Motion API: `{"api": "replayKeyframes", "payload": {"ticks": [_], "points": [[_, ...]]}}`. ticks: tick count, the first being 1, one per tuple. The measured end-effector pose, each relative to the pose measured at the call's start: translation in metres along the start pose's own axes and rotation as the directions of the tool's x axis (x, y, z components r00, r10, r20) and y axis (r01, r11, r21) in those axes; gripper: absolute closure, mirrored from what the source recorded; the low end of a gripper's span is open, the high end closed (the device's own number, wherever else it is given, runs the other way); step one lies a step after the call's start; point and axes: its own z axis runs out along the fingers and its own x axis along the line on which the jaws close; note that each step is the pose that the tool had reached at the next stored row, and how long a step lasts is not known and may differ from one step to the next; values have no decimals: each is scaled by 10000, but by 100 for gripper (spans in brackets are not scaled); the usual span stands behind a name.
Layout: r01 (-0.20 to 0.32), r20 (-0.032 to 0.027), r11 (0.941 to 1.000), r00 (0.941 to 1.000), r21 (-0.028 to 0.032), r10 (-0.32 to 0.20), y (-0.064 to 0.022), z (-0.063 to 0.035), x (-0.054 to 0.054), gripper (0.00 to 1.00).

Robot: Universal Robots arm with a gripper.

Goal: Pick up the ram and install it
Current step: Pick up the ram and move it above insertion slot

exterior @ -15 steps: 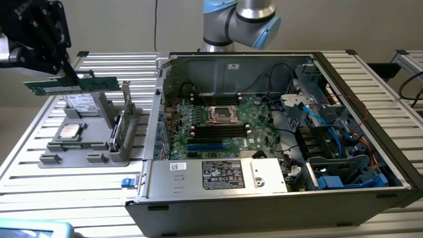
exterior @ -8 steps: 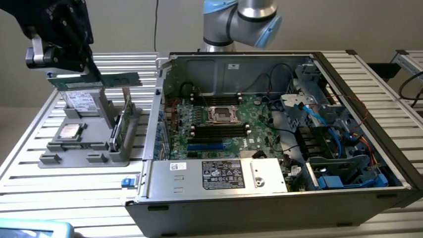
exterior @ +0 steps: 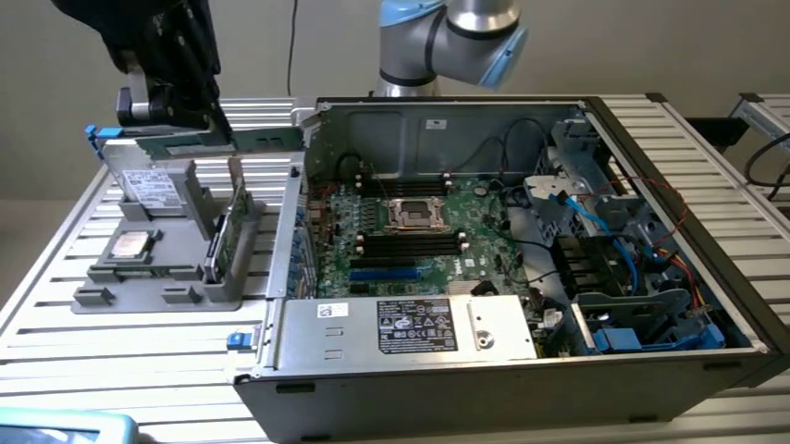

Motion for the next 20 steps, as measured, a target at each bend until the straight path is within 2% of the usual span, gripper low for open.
{"api": "replayKeyframes", "payload": {"ticks": [5,11,15,20], "points": [[3,6,10000,10000,-34,-3,-222,-51,-11,88],[-14,-20,9999,10000,-106,14,-495,-12,-3,88],[-15,-95,9999,10000,-116,14,-675,20,5,88],[-25,-236,9999,9997,-168,21,-895,50,10,88]]}}
